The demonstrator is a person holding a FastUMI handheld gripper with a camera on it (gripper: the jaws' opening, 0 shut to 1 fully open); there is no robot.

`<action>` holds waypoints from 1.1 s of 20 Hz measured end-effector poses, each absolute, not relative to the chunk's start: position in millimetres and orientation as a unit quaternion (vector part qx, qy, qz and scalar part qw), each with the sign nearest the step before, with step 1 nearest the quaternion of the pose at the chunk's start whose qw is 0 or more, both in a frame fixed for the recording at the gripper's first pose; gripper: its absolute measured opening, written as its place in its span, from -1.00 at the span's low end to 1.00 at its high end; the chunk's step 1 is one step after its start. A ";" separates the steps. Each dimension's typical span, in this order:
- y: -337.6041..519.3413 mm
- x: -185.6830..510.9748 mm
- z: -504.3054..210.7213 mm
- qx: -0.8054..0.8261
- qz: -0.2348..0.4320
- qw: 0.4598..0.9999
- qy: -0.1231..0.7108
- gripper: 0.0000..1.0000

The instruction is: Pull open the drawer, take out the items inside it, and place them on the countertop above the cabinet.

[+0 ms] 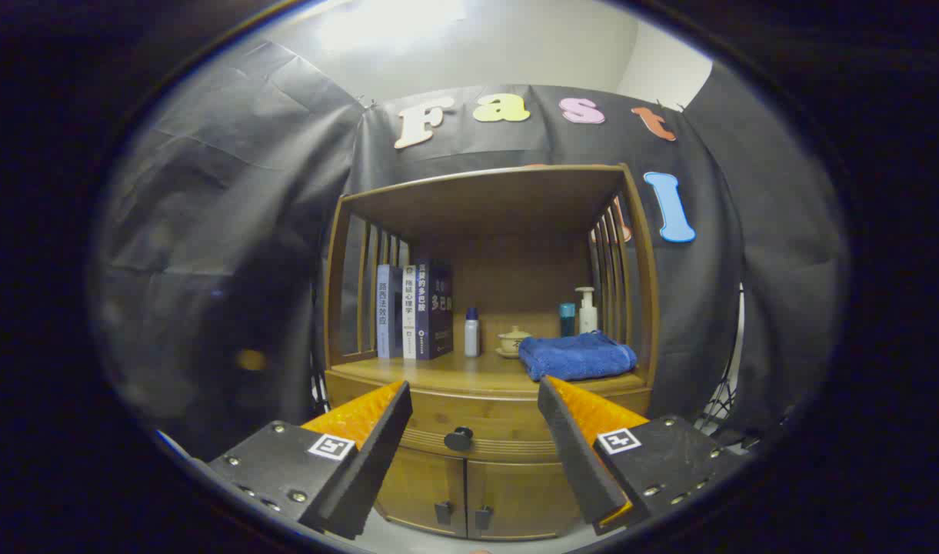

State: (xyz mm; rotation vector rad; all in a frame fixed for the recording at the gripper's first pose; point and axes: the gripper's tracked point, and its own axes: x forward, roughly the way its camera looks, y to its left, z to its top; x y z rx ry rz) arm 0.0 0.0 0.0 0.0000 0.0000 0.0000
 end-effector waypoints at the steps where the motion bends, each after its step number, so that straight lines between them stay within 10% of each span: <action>1: 0.6 -0.3 -0.4 -0.003 0.002 1.000 0.000 0.98; 22: -9.5 5.2 -22.9 0.001 -0.004 1.000 0.026 0.98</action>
